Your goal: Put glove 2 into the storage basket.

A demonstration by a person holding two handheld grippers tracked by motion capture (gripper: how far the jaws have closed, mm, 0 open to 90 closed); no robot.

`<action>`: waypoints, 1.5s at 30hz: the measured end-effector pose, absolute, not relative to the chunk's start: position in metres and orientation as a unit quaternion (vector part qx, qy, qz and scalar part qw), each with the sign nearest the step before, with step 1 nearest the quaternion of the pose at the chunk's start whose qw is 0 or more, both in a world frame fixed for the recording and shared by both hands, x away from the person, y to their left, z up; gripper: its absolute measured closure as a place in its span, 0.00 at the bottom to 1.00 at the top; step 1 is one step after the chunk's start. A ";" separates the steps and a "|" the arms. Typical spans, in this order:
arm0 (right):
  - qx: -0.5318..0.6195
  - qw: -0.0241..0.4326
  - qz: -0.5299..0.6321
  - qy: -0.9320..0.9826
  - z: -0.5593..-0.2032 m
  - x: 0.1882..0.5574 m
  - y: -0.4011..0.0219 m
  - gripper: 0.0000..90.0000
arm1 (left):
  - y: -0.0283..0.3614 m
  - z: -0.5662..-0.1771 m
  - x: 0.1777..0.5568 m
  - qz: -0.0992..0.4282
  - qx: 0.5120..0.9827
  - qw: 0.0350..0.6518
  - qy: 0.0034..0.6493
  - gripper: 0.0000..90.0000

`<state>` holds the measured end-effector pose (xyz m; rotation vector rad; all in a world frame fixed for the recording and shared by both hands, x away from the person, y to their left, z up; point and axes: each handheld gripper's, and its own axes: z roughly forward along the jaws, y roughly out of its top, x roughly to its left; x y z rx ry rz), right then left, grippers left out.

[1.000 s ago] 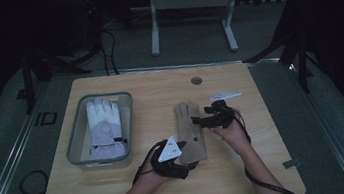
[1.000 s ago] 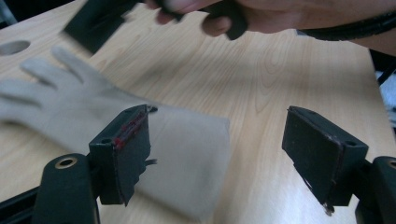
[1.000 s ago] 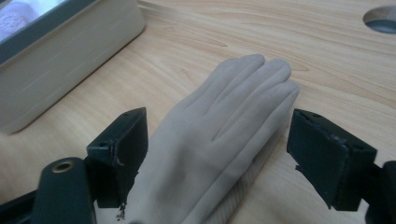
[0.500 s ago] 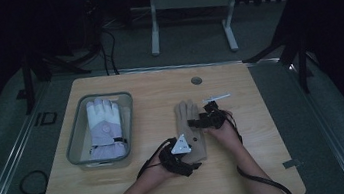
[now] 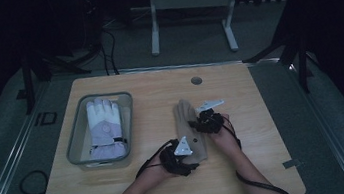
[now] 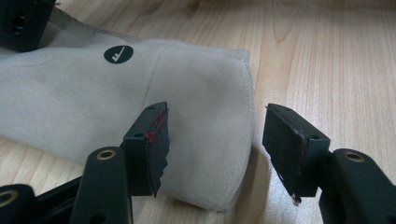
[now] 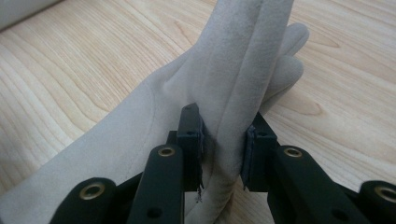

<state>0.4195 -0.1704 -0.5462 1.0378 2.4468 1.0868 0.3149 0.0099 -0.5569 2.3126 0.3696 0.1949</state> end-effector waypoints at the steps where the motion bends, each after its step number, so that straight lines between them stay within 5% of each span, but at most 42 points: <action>1: 0.360 0.133 0.377 0.843 -0.547 0.419 -0.171 0.81 | 0.009 -0.557 0.315 0.077 0.909 0.383 0.143 0.44; 10: 0.365 0.137 0.375 0.841 -0.546 0.418 -0.170 0.82 | 0.000 -0.555 0.314 0.118 0.915 0.359 0.145 0.52; 14: 0.367 0.137 0.374 0.841 -0.546 0.418 -0.169 0.82 | -0.001 -0.553 0.316 0.143 0.914 0.347 0.156 0.79; 17: 0.369 0.135 0.374 0.840 -0.546 0.418 -0.168 0.83 | -0.002 -0.550 0.317 0.137 0.916 0.340 0.160 0.88; 45: 0.358 0.137 0.406 0.830 -0.513 0.410 -0.156 0.84 | 0.013 -0.524 0.313 0.119 0.914 0.342 0.182 0.92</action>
